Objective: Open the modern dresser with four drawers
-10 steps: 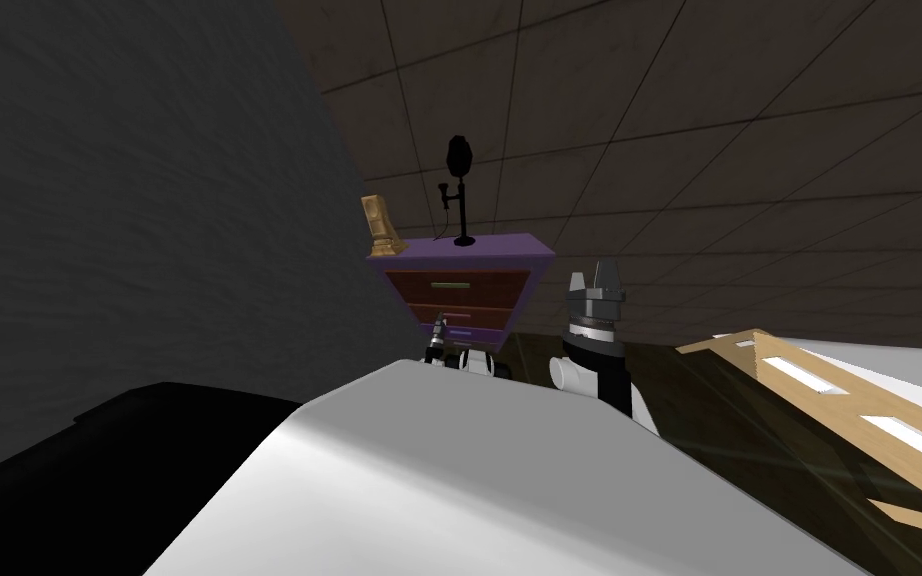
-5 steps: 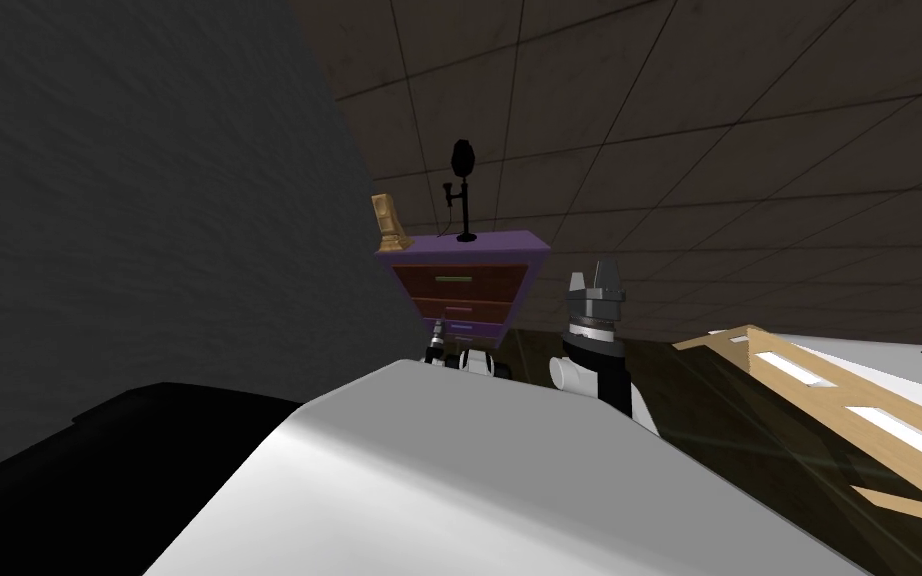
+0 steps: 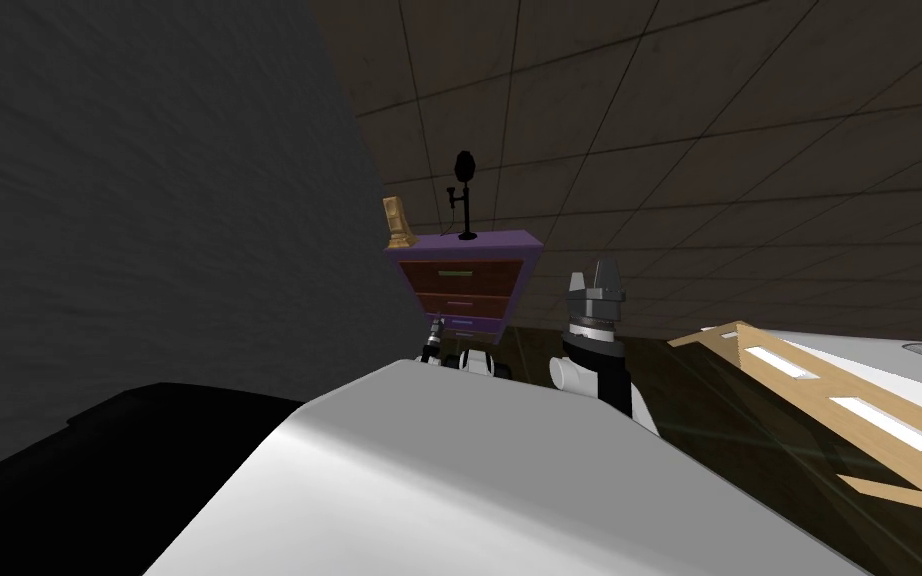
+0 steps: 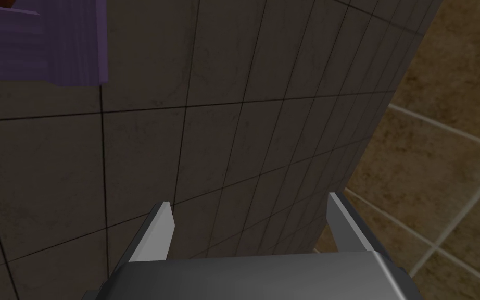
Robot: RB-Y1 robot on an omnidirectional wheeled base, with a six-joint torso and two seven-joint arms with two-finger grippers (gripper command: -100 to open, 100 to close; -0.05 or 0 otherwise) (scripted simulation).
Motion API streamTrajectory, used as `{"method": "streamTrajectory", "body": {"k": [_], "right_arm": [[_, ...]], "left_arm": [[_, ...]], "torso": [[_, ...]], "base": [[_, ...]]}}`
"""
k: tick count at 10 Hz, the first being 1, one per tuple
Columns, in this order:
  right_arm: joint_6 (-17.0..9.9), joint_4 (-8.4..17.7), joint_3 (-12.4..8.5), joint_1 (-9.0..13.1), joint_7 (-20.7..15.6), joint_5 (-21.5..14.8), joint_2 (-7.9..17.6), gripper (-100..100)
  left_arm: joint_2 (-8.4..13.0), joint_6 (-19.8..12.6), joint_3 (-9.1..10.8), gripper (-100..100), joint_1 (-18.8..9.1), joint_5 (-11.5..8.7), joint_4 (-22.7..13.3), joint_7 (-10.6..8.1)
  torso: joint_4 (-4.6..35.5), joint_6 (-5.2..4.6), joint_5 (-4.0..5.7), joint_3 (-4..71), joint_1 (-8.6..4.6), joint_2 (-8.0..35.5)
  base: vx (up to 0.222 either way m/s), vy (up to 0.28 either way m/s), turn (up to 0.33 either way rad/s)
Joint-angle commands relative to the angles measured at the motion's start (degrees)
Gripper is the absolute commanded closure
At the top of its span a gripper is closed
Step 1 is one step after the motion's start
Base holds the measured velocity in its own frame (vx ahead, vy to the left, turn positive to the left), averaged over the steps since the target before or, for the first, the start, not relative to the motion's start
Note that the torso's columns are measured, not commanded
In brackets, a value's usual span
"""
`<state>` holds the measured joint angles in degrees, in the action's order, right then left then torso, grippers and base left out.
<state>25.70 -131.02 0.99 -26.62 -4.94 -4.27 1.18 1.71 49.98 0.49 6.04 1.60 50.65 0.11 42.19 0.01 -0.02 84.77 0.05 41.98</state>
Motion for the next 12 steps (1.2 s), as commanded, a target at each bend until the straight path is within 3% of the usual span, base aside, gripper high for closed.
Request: {"method": "streamTrajectory", "body": {"k": [1,4,5,7,8,12], "right_arm": [[0.0,0.0,0.0,0.0,0.0,0.0,0.0,0],[0.0,0.0,0.0,0.0,0.0,0.0,0.0,0],[0.0,0.0,0.0,0.0,0.0,0.0,0.0,0],[0.0,0.0,0.0,0.0,0.0,0.0,0.0,0],[0.0,0.0,0.0,0.0,0.0,0.0,0.0,0],[0.0,0.0,0.0,0.0,0.0,0.0,0.0,0]], "left_arm": [[3.8,-0.9,-0.11,-100,0.4,0.0,0.8,-0.02],[6.9,-1.8,-0.04,-100,0.0,0.0,0.5,0.00],[6.0,-2.9,0.12,-100,-0.8,-0.1,0.6,0.06],[7.3,-4.5,0.35,-100,-1.9,-0.3,0.9,0.15],[4.9,-4.6,0.43,-100,-2.2,-0.4,1.5,0.18],[-0.7,-4.6,0.50,-100,-2.5,-0.4,2.0,0.21]], "torso": [[0.0,0.00,0.01,-0.1,-0.02,0.2],[0.1,-0.01,0.02,-0.2,-0.07,0.4],[0.1,-0.01,0.02,-0.2,-0.06,0.3],[0.0,-0.01,0.02,-0.1,-0.07,0.2],[0.1,0.00,0.02,-0.1,-0.04,0.2],[0.1,0.00,0.01,-0.3,-0.04,0.5]], "base": [[0.020,0.002,0.002],[0.015,-0.001,0.001],[0.049,-0.003,0.008],[0.079,-0.004,0.007],[0.083,-0.007,0.008],[0.020,-0.002,0.000]]}}
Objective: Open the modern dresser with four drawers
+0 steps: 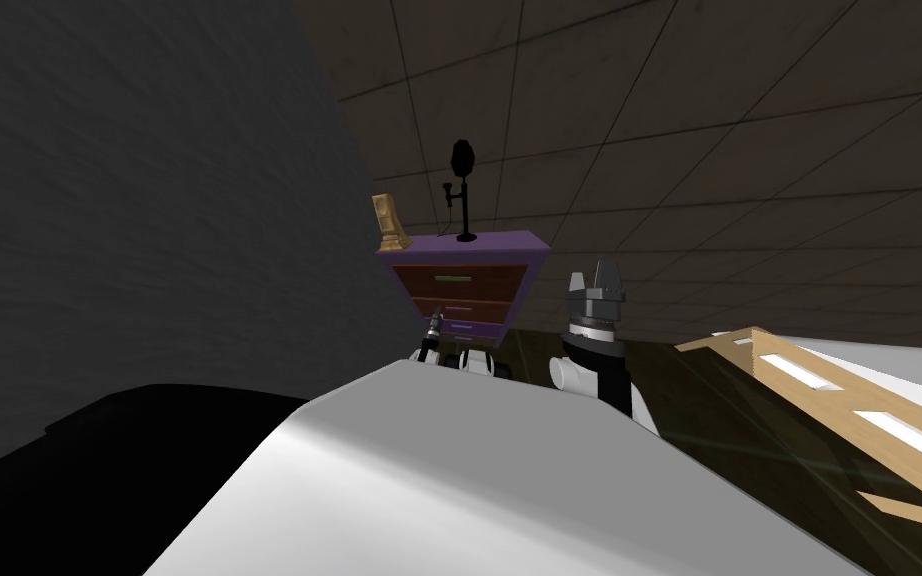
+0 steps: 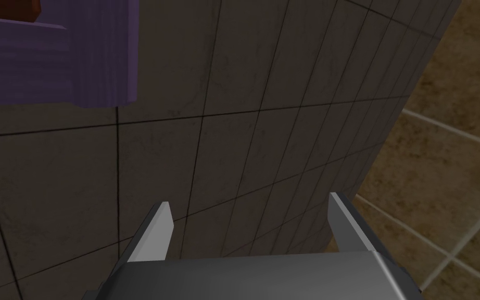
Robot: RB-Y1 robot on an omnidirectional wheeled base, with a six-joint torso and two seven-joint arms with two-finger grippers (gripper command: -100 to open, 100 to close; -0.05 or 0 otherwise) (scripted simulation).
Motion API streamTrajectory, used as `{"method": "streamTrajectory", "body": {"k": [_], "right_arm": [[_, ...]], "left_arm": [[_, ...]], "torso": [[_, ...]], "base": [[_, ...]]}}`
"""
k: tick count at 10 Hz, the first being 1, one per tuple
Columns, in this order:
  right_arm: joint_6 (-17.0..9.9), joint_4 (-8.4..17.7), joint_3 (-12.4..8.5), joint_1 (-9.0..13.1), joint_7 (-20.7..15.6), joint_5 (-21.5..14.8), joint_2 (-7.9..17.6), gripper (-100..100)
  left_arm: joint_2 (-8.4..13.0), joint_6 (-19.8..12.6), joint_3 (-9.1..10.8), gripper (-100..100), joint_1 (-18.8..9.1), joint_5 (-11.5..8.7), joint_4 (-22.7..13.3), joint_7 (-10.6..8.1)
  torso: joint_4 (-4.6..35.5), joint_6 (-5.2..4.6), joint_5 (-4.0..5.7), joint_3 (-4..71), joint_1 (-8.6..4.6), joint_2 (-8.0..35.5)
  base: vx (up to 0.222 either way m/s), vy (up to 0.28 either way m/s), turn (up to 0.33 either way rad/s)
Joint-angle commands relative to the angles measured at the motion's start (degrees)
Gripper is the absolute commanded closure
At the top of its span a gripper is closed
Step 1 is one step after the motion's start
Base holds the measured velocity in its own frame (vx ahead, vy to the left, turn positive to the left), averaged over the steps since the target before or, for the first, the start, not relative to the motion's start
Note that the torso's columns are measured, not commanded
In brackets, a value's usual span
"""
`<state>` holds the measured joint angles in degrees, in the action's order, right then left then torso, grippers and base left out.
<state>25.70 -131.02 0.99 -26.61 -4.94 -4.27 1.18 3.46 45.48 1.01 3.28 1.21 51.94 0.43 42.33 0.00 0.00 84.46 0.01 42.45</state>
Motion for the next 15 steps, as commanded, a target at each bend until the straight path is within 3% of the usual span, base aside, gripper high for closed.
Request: {"method": "streamTrajectory", "body": {"k": [1,2,4,5,6,12,13,15], "right_arm": [[0.0,0.0,0.0,0.0,0.0,0.0,0.0,0],[0.0,0.0,0.0,0.0,0.0,0.0,0.0,0],[0.0,0.0,0.0,0.0,0.0,0.0,0.0,0],[0.0,0.0,0.0,0.0,0.0,0.0,0.0,0],[0.0,0.0,0.0,0.0,0.0,0.0,0.0,0],[0.0,0.0,0.0,0.0,0.0,0.0,0.0,0],[0.0,0.0,0.0,0.0,0.0,0.0,0.0,0],[0.0,0.0,0.0,0.0,0.0,0.0,0.0,0]], "left_arm": [[-3.9,-0.1,-0.02,-100,0.2,0.0,0.8,-0.11],[-4.9,-0.1,-0.01,-100,0.2,0.0,0.8,-0.10],[-4.3,-1.8,0.11,-100,-0.6,-0.1,1.7,-0.06],[-4.2,-0.9,0.11,-100,-0.5,-0.1,1.1,-0.10],[-4.2,-1.1,0.13,100,-0.6,-0.1,1.1,-0.09],[-4.3,-2.5,-0.39,100,-0.6,0.2,2.6,-0.23],[-1.9,-2.5,-0.40,-100,-0.6,0.2,2.5,-0.23],[1.0,-2.5,-0.39,-100,-0.6,0.2,2.4,-0.24]], "torso": [[0.0,0.00,0.00,0.0,0.00,-0.1],[0.0,0.00,0.00,0.1,-0.01,-0.1],[-0.1,0.00,0.00,0.1,0.01,-0.2],[-0.1,-0.01,0.00,0.2,0.01,-0.3],[-0.1,0.00,0.00,0.1,0.00,-0.2],[-0.1,0.00,0.00,0.1,0.00,-0.2],[-0.1,0.00,0.01,0.3,-0.03,-0.6],[-0.2,0.01,0.00,0.3,0.00,-0.5]], "base": [[0.000,0.000,0.000],[0.000,0.000,0.000],[0.016,0.001,0.007],[0.022,0.001,0.001],[0.000,0.000,0.000],[-0.176,-0.002,0.022],[-0.020,0.000,-0.005],[0.016,-0.002,0.000]]}}
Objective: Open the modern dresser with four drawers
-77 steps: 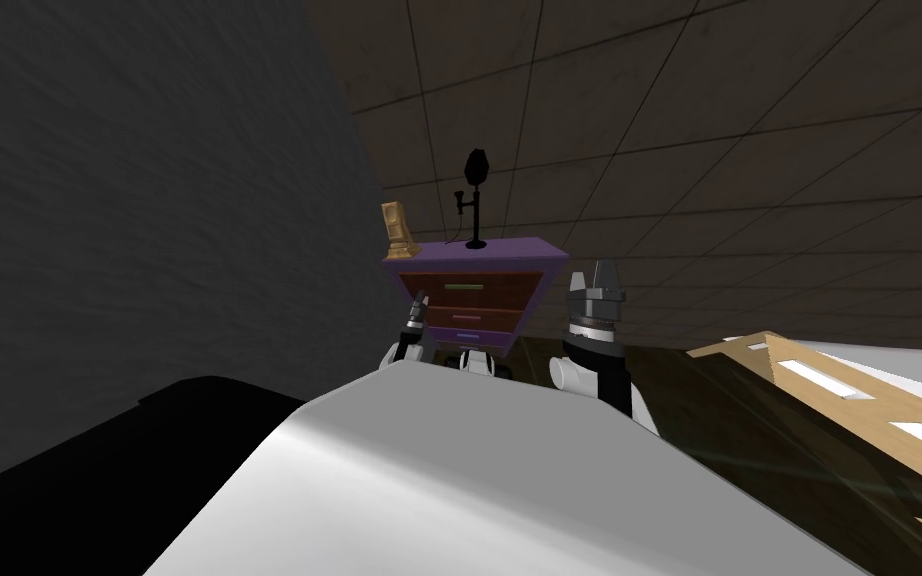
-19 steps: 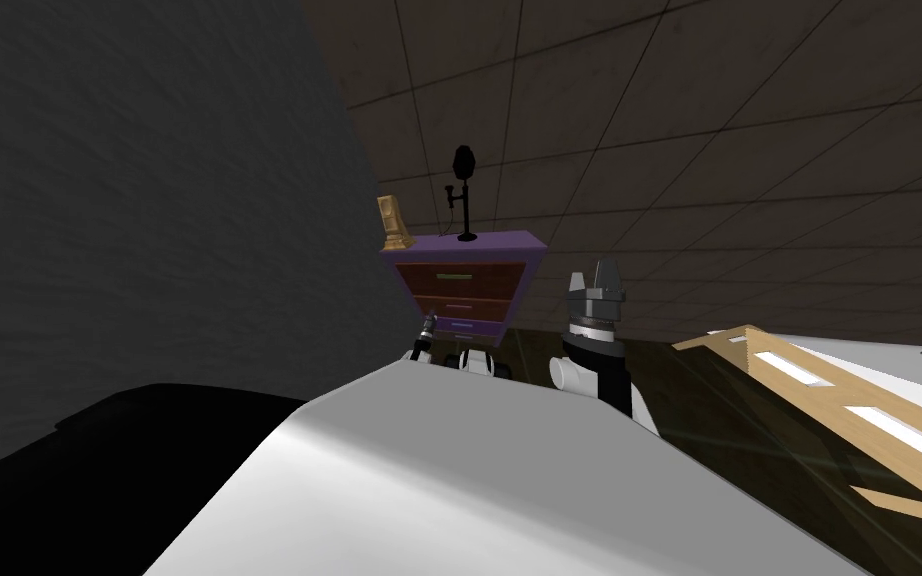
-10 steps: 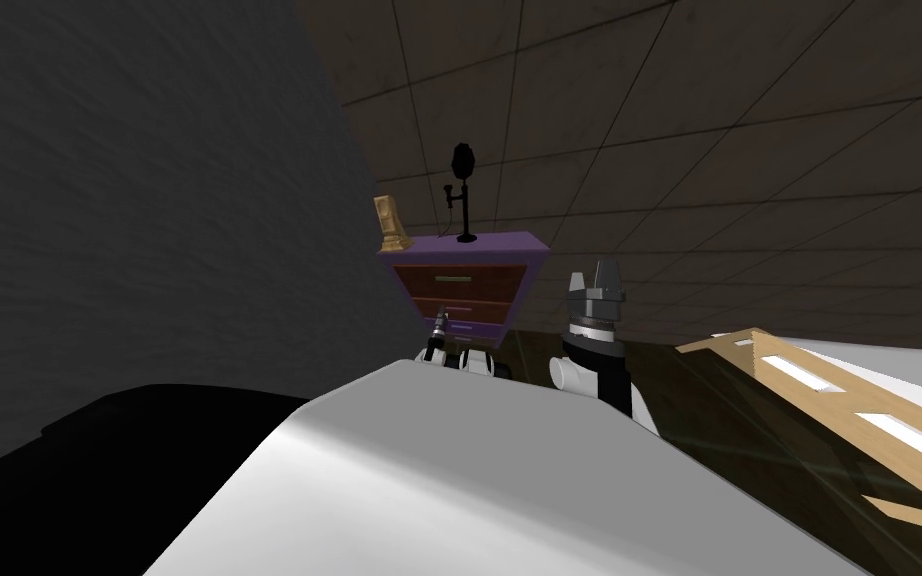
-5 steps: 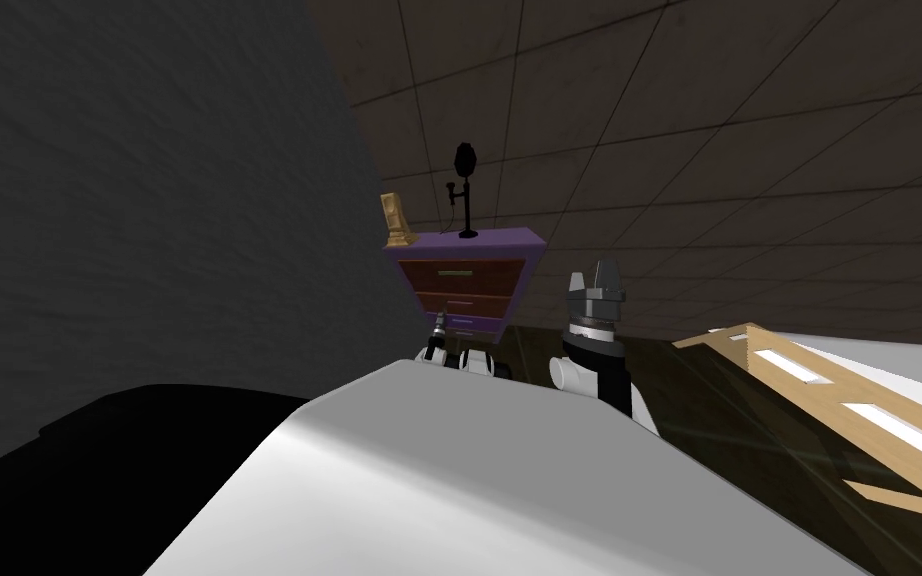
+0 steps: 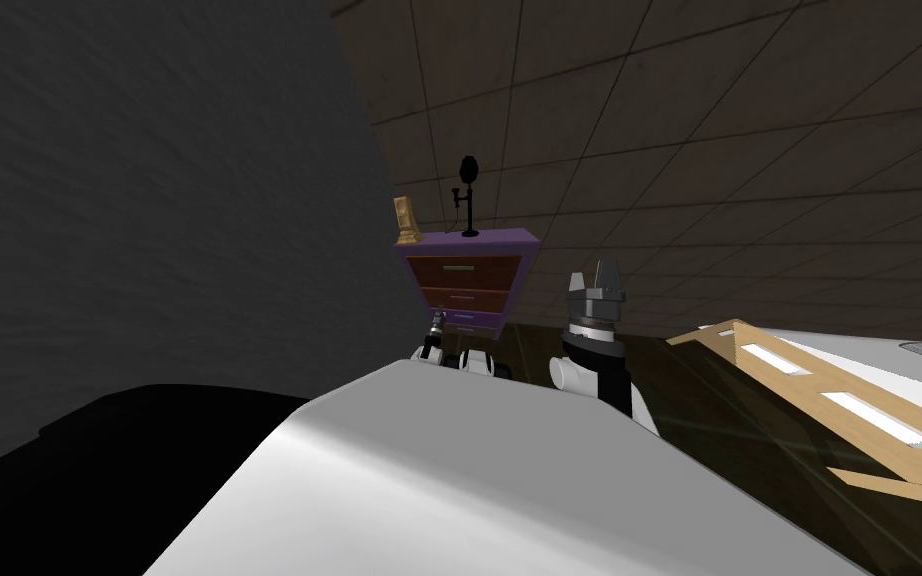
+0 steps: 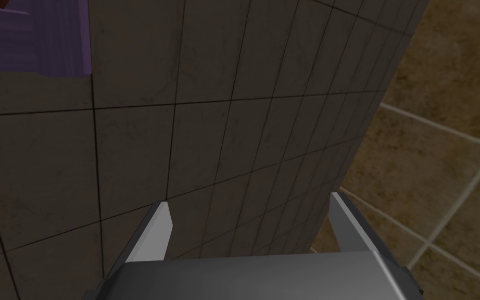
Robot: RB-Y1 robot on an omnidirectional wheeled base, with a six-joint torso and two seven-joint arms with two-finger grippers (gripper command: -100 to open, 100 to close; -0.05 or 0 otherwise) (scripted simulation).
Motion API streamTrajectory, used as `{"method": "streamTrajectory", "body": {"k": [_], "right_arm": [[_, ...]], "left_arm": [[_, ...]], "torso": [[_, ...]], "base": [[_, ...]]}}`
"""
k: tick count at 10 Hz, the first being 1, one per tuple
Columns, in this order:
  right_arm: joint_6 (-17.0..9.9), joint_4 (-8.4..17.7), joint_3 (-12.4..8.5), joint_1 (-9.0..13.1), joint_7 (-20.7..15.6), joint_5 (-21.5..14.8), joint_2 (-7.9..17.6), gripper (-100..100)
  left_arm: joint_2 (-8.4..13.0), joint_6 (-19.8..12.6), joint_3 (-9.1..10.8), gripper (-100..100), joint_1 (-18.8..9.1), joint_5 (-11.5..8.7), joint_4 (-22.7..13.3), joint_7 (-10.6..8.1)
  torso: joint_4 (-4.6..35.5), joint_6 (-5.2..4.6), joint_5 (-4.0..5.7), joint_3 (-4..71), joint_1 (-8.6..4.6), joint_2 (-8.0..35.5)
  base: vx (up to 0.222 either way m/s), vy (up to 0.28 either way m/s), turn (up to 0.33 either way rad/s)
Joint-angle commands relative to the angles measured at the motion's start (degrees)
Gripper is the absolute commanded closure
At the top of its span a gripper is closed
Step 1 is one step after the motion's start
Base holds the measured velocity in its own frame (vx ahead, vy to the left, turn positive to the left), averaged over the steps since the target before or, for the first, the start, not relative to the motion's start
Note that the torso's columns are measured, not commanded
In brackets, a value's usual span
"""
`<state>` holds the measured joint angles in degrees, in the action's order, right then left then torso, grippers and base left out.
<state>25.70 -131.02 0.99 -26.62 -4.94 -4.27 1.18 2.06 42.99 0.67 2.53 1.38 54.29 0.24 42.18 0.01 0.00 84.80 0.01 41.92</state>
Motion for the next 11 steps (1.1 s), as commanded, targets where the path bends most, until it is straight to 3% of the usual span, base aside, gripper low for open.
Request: {"method": "streamTrajectory", "body": {"k": [1,4,7,8,11], "right_arm": [[0.0,0.0,0.0,0.0,0.0,0.0,0.0,0],[0.0,0.0,0.0,0.0,0.0,0.0,0.0,0],[0.0,0.0,0.0,0.0,0.0,0.0,0.0,0],[0.0,0.0,0.0,0.0,0.0,0.0,0.0,0],[0.0,0.0,0.0,0.0,0.0,0.0,0.0,0]], "left_arm": [[3.6,0.0,-0.04,-100,0.2,0.0,0.0,-0.06],[7.1,0.1,0.00,-100,0.3,-0.1,-0.8,-0.10],[7.3,1.0,0.13,-100,0.8,-0.2,-1.9,-0.19],[7.1,1.6,0.19,-100,1.0,-0.3,-1.9,-0.22],[3.6,2.4,0.25,-100,1.2,-0.3,-1.8,-0.26]], "torso": [[0.1,-0.01,0.00,-0.1,-0.01,0.2],[0.1,-0.01,0.00,-0.3,0.00,0.4],[0.0,-0.02,0.00,-0.1,-0.01,0.1],[0.0,-0.01,-0.01,-0.1,0.02,0.1],[0.1,-0.01,0.02,-0.3,-0.05,0.5]], "base": [[0.035,0.001,-0.001],[0.038,0.002,-0.008],[0.114,0.011,-0.025],[0.151,-0.006,-0.026],[0.116,-0.013,-0.009]]}}
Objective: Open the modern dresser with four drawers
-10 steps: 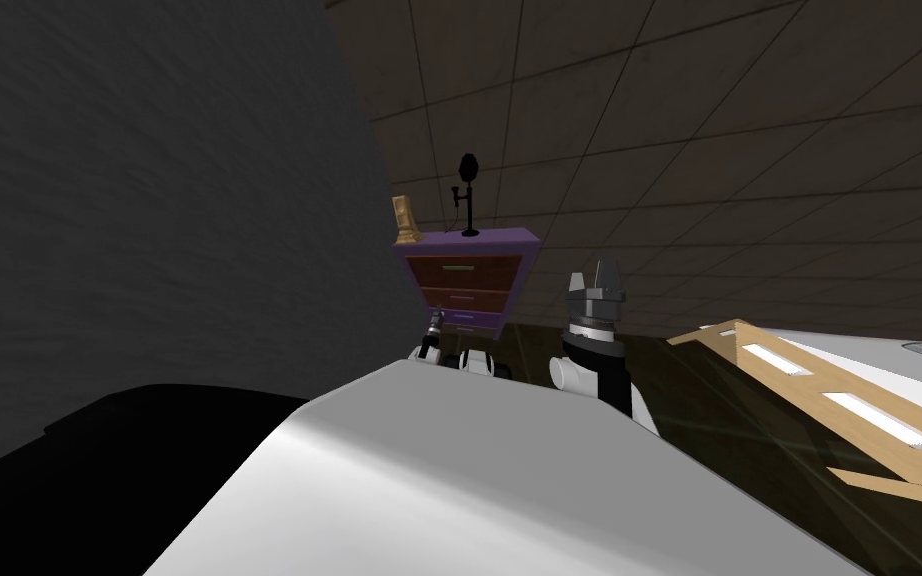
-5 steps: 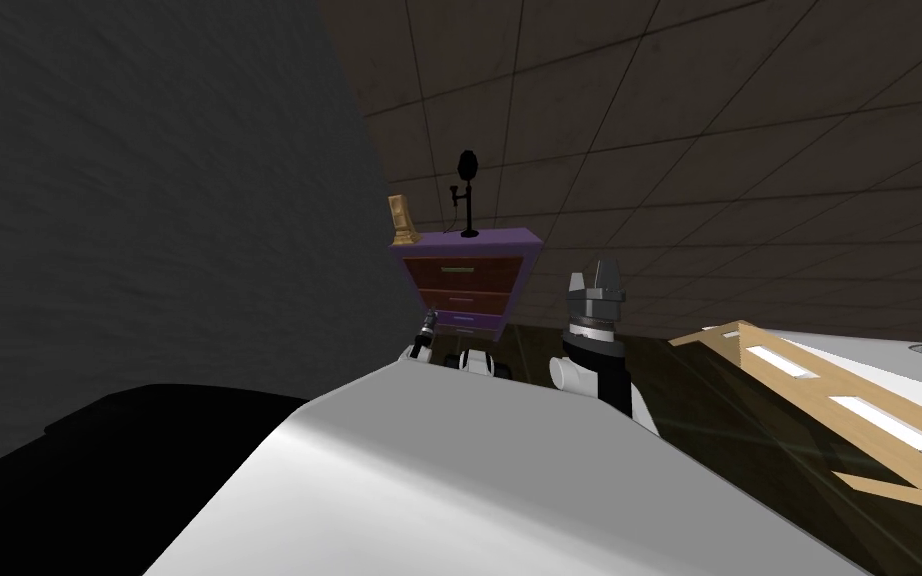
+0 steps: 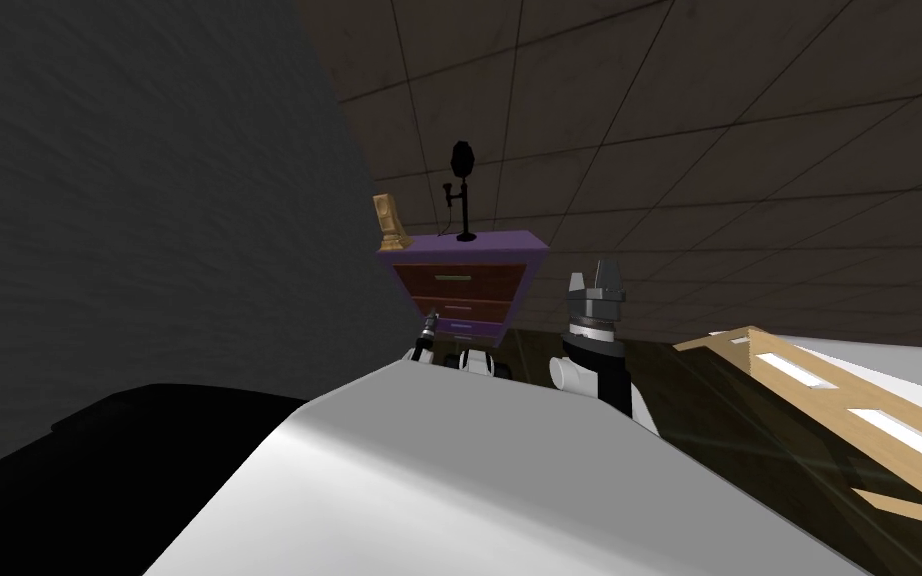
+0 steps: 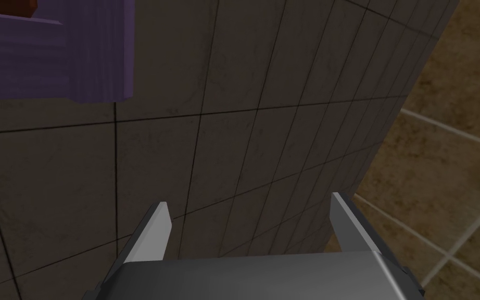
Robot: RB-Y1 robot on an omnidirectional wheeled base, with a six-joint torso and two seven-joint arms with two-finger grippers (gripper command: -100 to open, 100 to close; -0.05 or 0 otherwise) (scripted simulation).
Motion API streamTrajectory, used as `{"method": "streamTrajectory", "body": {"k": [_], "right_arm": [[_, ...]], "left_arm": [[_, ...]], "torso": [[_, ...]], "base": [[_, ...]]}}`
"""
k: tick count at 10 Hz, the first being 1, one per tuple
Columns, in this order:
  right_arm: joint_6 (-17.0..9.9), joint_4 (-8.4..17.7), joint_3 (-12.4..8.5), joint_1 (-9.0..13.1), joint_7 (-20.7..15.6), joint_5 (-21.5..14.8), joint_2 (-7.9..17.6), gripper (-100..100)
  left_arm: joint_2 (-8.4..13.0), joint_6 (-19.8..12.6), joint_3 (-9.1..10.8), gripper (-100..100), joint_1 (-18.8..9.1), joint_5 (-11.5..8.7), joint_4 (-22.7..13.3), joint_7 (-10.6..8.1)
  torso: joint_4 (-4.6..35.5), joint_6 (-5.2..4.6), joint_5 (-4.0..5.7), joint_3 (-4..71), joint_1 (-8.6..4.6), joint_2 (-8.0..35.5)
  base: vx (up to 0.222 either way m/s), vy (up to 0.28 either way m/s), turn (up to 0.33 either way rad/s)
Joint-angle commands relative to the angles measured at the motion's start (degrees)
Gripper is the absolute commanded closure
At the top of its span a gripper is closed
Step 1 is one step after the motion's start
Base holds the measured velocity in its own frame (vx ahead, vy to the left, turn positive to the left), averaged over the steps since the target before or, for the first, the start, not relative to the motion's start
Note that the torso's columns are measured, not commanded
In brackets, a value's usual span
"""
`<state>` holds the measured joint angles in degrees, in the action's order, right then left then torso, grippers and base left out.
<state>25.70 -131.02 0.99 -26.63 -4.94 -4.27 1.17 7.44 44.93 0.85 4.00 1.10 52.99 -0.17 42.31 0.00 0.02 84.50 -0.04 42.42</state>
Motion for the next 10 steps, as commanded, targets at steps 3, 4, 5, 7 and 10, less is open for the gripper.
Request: {"method": "streamTrajectory", "body": {"k": [3,4,5,7,10], "right_arm": [[0.0,0.0,0.0,0.0,0.0,0.0,0.0,0],[0.0,0.0,0.0,0.0,0.0,0.0,0.0,0],[0.0,0.0,0.0,0.0,0.0,0.0,0.0,0],[0.0,0.0,0.0,0.0,0.0,0.0,0.0,0],[0.0,0.0,0.0,0.0,0.0,0.0,0.0,0]], "left_arm": [[-6.0,0.7,0.09,-100,-0.2,0.0,-0.5,0.14],[-7.4,0.8,0.09,-100,-0.2,0.0,-0.5,0.14],[-8.4,0.8,0.09,-100,-0.2,0.0,-0.5,0.14],[-7.9,-0.3,0.42,-100,-2.0,-0.2,-1.1,0.40],[-7.9,1.3,0.22,100,-0.8,-0.1,-1.6,0.34]], "torso": [[0.0,0.00,-0.03,-0.1,0.09,0.1],[0.0,-0.01,-0.02,0.0,0.04,-0.1],[0.0,0.00,-0.01,0.1,0.02,-0.2],[0.0,0.01,-0.01,0.1,0.05,-0.2],[0.0,0.00,-0.02,0.1,0.04,-0.1]], "base": [[0.007,0.007,-0.003],[0.000,0.000,0.000],[0.000,0.000,0.000],[0.019,0.002,0.006],[0.018,-0.001,-0.002]]}}
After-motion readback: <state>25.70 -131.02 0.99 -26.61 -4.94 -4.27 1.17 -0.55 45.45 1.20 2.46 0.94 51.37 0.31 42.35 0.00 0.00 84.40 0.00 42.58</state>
